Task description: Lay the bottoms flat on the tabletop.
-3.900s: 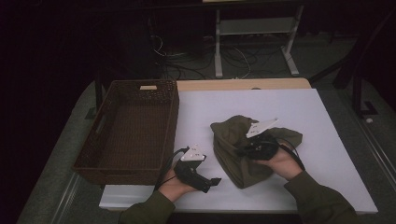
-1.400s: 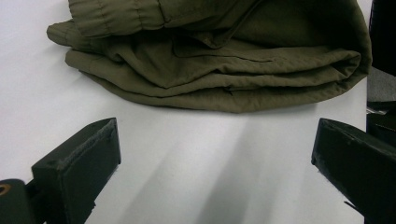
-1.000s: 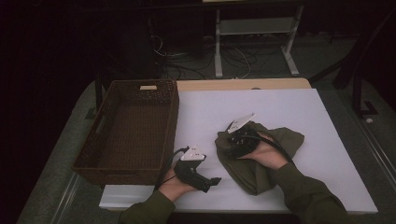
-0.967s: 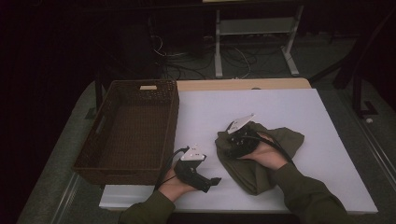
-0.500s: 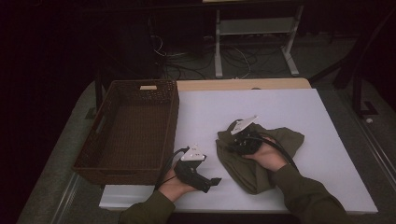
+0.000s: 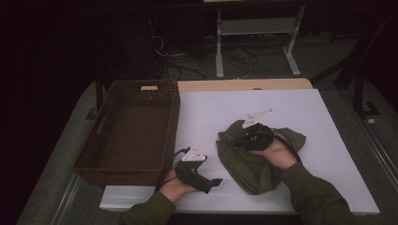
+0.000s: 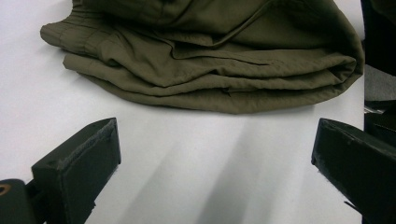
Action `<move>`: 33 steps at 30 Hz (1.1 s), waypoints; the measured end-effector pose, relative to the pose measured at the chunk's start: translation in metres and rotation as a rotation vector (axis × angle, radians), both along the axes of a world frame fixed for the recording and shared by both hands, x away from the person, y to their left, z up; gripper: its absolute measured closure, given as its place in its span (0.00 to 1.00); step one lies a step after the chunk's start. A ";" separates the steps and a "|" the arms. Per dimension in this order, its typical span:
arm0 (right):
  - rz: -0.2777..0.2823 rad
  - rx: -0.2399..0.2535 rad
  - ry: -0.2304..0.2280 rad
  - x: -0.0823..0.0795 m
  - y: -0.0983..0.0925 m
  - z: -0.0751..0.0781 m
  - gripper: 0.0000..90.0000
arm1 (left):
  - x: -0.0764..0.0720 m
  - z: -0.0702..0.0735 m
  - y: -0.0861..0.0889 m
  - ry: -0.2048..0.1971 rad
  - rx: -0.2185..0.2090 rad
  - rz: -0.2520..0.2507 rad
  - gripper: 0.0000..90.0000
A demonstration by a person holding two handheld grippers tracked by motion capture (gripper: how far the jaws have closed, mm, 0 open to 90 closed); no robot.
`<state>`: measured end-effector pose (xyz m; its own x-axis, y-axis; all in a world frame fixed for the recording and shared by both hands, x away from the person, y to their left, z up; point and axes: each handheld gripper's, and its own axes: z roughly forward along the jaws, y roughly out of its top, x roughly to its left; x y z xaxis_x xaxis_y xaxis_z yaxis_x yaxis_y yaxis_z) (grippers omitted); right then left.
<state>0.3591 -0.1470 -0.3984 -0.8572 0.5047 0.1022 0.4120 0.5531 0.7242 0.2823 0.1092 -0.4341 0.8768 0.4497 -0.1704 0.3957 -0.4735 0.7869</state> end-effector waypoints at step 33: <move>-0.187 0.122 -0.099 -0.003 -0.094 0.048 0.94 | 0.000 0.000 0.001 -0.001 -0.003 0.004 0.01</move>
